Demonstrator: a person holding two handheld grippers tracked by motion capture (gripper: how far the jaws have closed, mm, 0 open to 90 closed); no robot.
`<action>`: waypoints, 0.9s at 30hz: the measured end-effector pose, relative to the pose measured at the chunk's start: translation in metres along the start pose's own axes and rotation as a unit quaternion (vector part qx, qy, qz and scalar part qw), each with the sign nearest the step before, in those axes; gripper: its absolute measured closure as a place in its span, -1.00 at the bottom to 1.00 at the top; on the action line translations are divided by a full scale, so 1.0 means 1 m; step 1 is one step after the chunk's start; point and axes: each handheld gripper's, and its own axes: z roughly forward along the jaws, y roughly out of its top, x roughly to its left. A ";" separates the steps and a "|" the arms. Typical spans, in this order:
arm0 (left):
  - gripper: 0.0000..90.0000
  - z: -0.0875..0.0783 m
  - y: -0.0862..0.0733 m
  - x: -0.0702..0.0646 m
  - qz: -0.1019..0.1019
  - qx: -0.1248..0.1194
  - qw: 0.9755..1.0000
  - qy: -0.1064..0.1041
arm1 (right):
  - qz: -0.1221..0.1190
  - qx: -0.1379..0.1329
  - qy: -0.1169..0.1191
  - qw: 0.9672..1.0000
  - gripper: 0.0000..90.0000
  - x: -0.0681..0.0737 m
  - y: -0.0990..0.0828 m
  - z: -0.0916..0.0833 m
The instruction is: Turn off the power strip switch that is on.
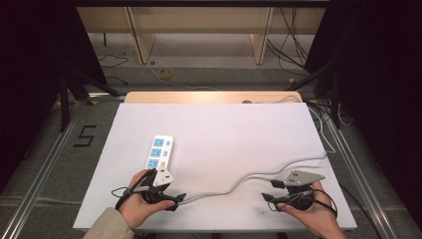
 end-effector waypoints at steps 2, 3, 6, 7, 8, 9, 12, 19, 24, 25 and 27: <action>-0.55 0.000 0.000 0.000 0.001 0.003 1.000 0.001 | 0.001 0.001 -0.002 1.000 -0.03 0.000 0.000 0.000; -0.54 -0.001 0.000 -0.001 0.004 0.005 1.000 0.003 | 0.000 0.002 -0.002 1.000 -0.03 0.000 0.000 0.000; -0.52 -0.002 0.001 -0.002 0.006 0.003 1.000 0.006 | 0.000 0.004 -0.004 1.000 -0.03 0.000 0.000 0.000; -0.51 -0.004 0.002 -0.002 0.004 0.004 1.000 0.011 | 0.001 0.005 -0.006 1.000 -0.03 0.001 -0.001 0.001; -0.49 -0.005 0.002 -0.002 0.003 0.005 1.000 0.015 | 0.000 0.007 -0.007 1.000 -0.03 0.001 -0.001 0.001; -0.47 -0.006 0.003 -0.002 0.001 0.005 1.000 0.019 | 0.000 0.007 -0.007 1.000 -0.03 0.001 -0.001 0.001; -0.21 -0.008 0.004 0.001 -0.001 0.009 0.999 0.032 | 0.000 0.008 -0.009 1.000 -0.03 0.000 -0.001 0.001; 0.79 -0.013 0.008 0.008 -0.017 0.017 0.999 0.040 | 0.006 0.008 -0.006 1.000 -0.02 0.000 0.000 0.000; 0.99 -0.012 0.009 0.011 -0.028 0.042 0.998 0.037 | 0.007 0.006 -0.006 1.000 -0.03 0.000 0.001 -0.001; 0.99 -0.011 0.010 0.011 -0.031 0.045 0.998 0.034 | 0.007 0.006 -0.007 1.000 -0.03 0.000 0.001 -0.001; 0.99 -0.012 0.011 0.013 -0.040 0.052 0.997 0.035 | 0.007 0.006 -0.007 1.000 -0.03 0.000 0.001 -0.001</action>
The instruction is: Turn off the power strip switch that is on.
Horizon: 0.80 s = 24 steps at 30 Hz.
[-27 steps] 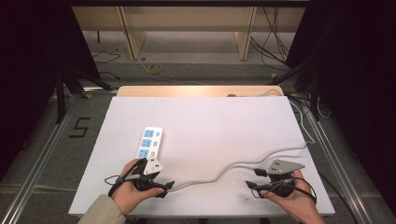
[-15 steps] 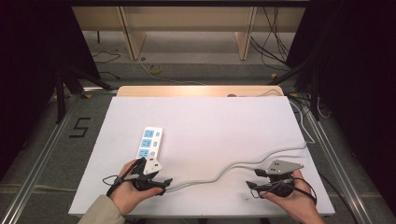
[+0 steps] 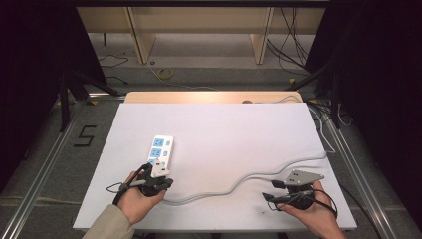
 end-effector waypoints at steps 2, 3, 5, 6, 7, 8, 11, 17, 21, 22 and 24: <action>0.99 0.000 0.001 0.001 -0.003 0.002 1.000 0.001 | 0.000 0.000 0.000 1.000 -0.03 0.000 0.000 0.000; 0.99 0.000 0.001 0.001 -0.008 0.004 1.000 0.002 | 0.000 -0.001 0.000 1.000 -0.03 0.000 0.000 0.000; 0.99 -0.001 0.003 0.003 -0.013 0.004 1.000 0.001 | 0.000 -0.001 0.000 1.000 -0.04 0.000 0.000 0.000; 1.00 -0.001 0.003 0.004 -0.014 0.007 1.000 -0.001 | 0.000 -0.001 0.000 1.000 -0.04 0.000 0.000 0.000; 0.99 -0.001 0.004 0.005 -0.013 0.008 1.000 0.001 | 0.000 0.000 0.000 1.000 -0.04 0.000 0.000 0.000; 0.99 -0.001 0.004 0.005 -0.015 0.009 1.000 -0.001 | 0.001 0.001 0.000 1.000 -0.04 0.000 0.000 0.000; 1.00 -0.001 0.005 0.007 -0.016 0.014 1.000 -0.002 | 0.001 0.000 0.001 1.000 -0.04 0.001 0.001 0.000; 1.00 -0.002 0.008 0.012 -0.025 0.019 0.999 0.003 | 0.000 -0.001 0.000 1.000 -0.04 0.001 0.001 0.000; 1.00 -0.001 0.010 0.014 -0.026 0.025 0.999 0.005 | 0.000 -0.002 -0.001 1.000 -0.04 0.001 0.001 0.000; 1.00 -0.001 0.011 0.014 -0.025 0.026 0.999 0.004 | -0.001 -0.001 -0.001 1.000 -0.04 0.001 0.001 0.000; 1.00 0.000 0.012 0.016 -0.022 0.026 0.999 0.006 | -0.002 -0.001 -0.001 1.000 -0.04 0.001 0.002 0.000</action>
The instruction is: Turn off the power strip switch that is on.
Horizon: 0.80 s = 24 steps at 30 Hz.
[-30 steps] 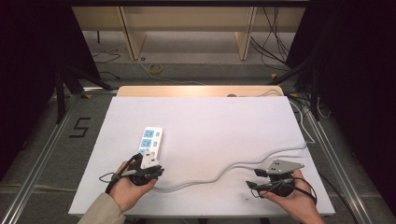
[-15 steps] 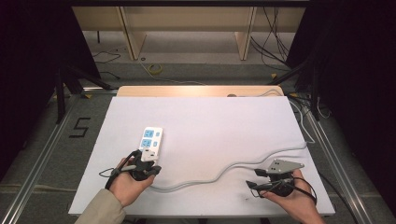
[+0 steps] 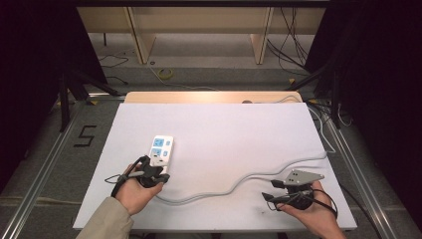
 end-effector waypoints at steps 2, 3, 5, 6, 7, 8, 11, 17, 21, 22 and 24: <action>1.00 0.000 0.001 0.001 0.000 0.004 1.000 0.001 | 0.000 0.000 0.000 1.000 -0.04 0.000 0.000 0.000; 1.00 0.000 0.002 0.002 0.000 0.004 1.000 0.003 | 0.000 0.000 0.000 1.000 -0.04 0.000 0.000 0.000; 1.00 0.000 0.003 0.003 -0.001 0.006 1.000 0.005 | 0.000 0.000 0.000 1.000 -0.04 0.000 0.000 0.000; 1.00 0.001 0.004 0.004 -0.004 0.006 1.000 0.005 | 0.000 0.000 0.000 1.000 -0.04 0.000 0.000 0.000; 1.00 0.001 0.004 0.005 -0.004 0.006 1.000 0.006 | 0.001 0.000 0.000 1.000 -0.04 0.000 0.000 0.000; 1.00 0.002 0.005 0.006 -0.004 0.008 1.000 0.007 | 0.001 0.000 0.000 1.000 -0.04 0.000 0.000 0.000; 1.00 0.002 0.006 0.007 -0.003 0.012 1.000 0.009 | 0.001 0.000 0.000 1.000 -0.04 0.000 0.000 0.000; 1.00 0.004 0.009 0.011 -0.006 0.020 1.000 0.013 | 0.002 0.000 0.001 1.000 -0.04 0.001 0.000 0.000; 1.00 0.005 0.011 0.013 -0.007 0.024 1.000 0.015 | 0.001 -0.001 0.000 1.000 -0.04 0.000 0.001 0.000; 1.00 0.006 0.011 0.013 -0.006 0.024 1.000 0.016 | 0.001 -0.002 0.000 1.000 -0.04 0.000 0.001 -0.001; 1.00 0.006 0.013 0.015 -0.008 0.027 0.999 0.017 | 0.001 -0.002 0.000 1.000 -0.04 0.001 0.001 -0.001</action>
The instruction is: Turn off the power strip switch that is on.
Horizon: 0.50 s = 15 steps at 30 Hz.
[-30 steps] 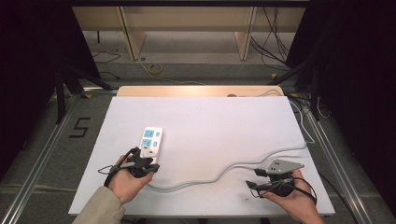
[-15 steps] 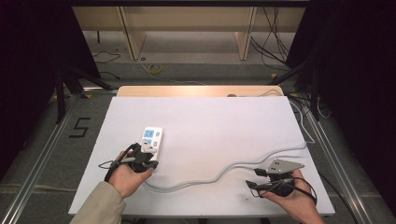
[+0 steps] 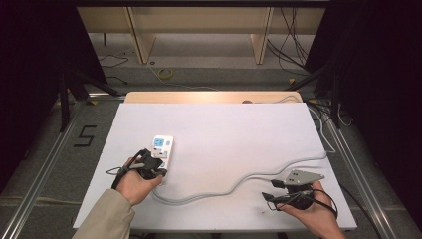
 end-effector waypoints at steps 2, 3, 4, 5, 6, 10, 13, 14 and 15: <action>1.00 0.000 0.001 0.001 0.001 0.001 1.000 0.002 | 0.000 0.000 0.000 1.000 -0.04 0.000 0.000 0.000; 1.00 0.001 0.001 0.001 -0.001 0.001 1.000 0.001 | 0.000 0.000 0.000 1.000 -0.04 0.000 0.000 0.000; 1.00 0.001 0.002 0.001 -0.002 0.003 1.000 0.001 | 0.000 0.000 0.000 1.000 -0.04 0.000 0.000 0.000; 1.00 0.002 0.002 0.002 0.000 0.005 1.000 0.001 | 0.000 0.000 0.000 1.000 -0.04 0.000 0.000 0.000; 1.00 0.002 0.002 0.002 0.000 0.005 1.000 0.001 | 0.000 0.000 0.000 1.000 -0.04 0.000 0.000 0.000; 1.00 0.003 0.004 0.004 -0.001 0.008 1.000 0.001 | 0.001 0.001 0.001 1.000 -0.04 0.000 0.000 0.000; 1.00 0.004 0.005 0.005 -0.003 0.010 1.000 0.003 | 0.001 0.001 0.001 1.000 -0.04 0.000 0.000 0.000; 1.00 0.004 0.005 0.005 -0.003 0.010 1.000 0.003 | 0.001 0.001 0.002 1.000 -0.04 0.001 0.000 0.000; 1.00 0.004 0.005 0.005 -0.003 0.011 1.000 0.003 | 0.001 0.000 0.002 1.000 -0.04 0.001 0.000 0.000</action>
